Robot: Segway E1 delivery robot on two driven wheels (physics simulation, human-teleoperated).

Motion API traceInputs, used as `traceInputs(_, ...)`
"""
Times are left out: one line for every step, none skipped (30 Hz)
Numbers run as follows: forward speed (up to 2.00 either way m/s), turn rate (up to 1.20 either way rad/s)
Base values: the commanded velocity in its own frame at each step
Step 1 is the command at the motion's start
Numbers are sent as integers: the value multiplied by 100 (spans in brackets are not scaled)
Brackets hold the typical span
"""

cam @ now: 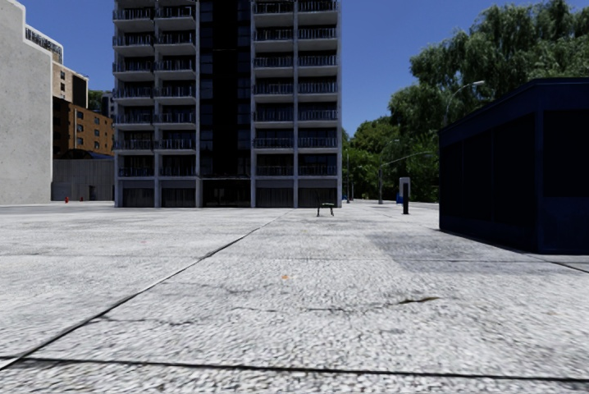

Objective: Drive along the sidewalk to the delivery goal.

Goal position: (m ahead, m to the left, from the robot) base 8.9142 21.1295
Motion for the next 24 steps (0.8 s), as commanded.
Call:
traceInputs(128, 53)
traceInputs(134, 53)
traceInputs(152, 53)
traceInputs(152, 53)
traceInputs(200, 53)
traceInputs(200, 53)
traceInputs(200, 53)
traceInputs(200, 53)
traceInputs(200, 53)
traceInputs(200, 53)
traceInputs(200, 53)
traceInputs(200, 53)
traceInputs(200, 53)
traceInputs(200, 53)
traceInputs(200, 53)
traceInputs(200, 53)
traceInputs(200, 53)
traceInputs(200, 53)
traceInputs(200, 53)
traceInputs(200, 53)
traceInputs(200, 53)
traceInputs(200, 53)
traceInputs(200, 53)
traceInputs(200, 53)
